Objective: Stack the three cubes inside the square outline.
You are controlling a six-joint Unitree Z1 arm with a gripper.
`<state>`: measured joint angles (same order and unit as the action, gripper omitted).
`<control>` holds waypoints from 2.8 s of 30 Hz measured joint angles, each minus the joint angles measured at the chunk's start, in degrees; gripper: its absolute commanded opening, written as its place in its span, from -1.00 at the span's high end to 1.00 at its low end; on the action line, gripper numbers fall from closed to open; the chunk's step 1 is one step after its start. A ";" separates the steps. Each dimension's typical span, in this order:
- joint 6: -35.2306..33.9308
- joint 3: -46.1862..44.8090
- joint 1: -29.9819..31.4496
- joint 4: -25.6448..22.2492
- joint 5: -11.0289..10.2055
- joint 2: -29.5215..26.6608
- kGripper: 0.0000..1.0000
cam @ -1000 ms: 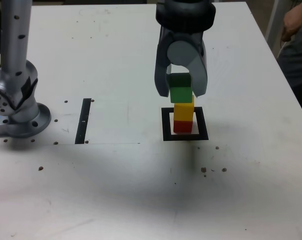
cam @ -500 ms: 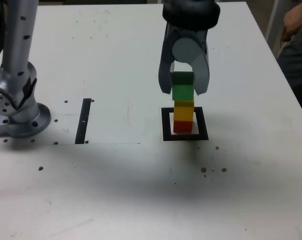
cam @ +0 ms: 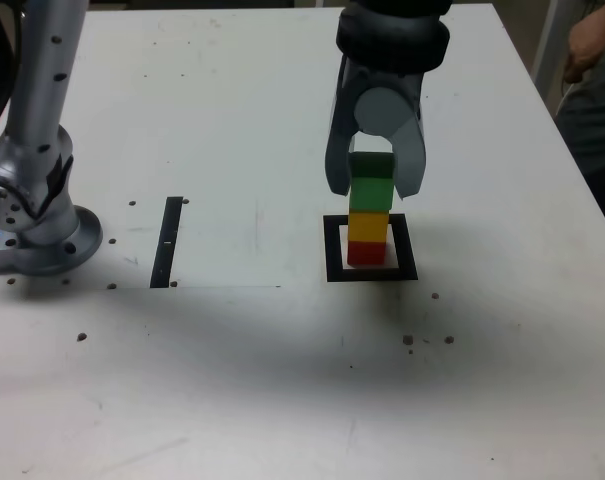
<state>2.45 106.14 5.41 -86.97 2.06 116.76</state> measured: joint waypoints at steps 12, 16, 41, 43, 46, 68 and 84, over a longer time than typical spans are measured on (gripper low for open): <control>0.75 -0.03 -0.99 0.24 0.16 0.82 0.02; 1.38 -0.58 -1.20 0.65 0.80 1.05 -0.82; 1.58 -2.58 -1.62 1.00 -1.64 -2.79 -1.00; 1.41 -3.06 -1.36 0.90 -2.36 -4.25 -1.00; 1.15 -3.88 -0.96 0.89 -3.10 -6.23 -1.00; -0.67 -18.14 -0.82 0.73 -4.49 -17.85 -1.00; -1.28 -28.88 -0.82 3.54 -4.51 -24.79 -1.00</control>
<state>1.17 77.27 4.59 -83.43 -2.45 91.97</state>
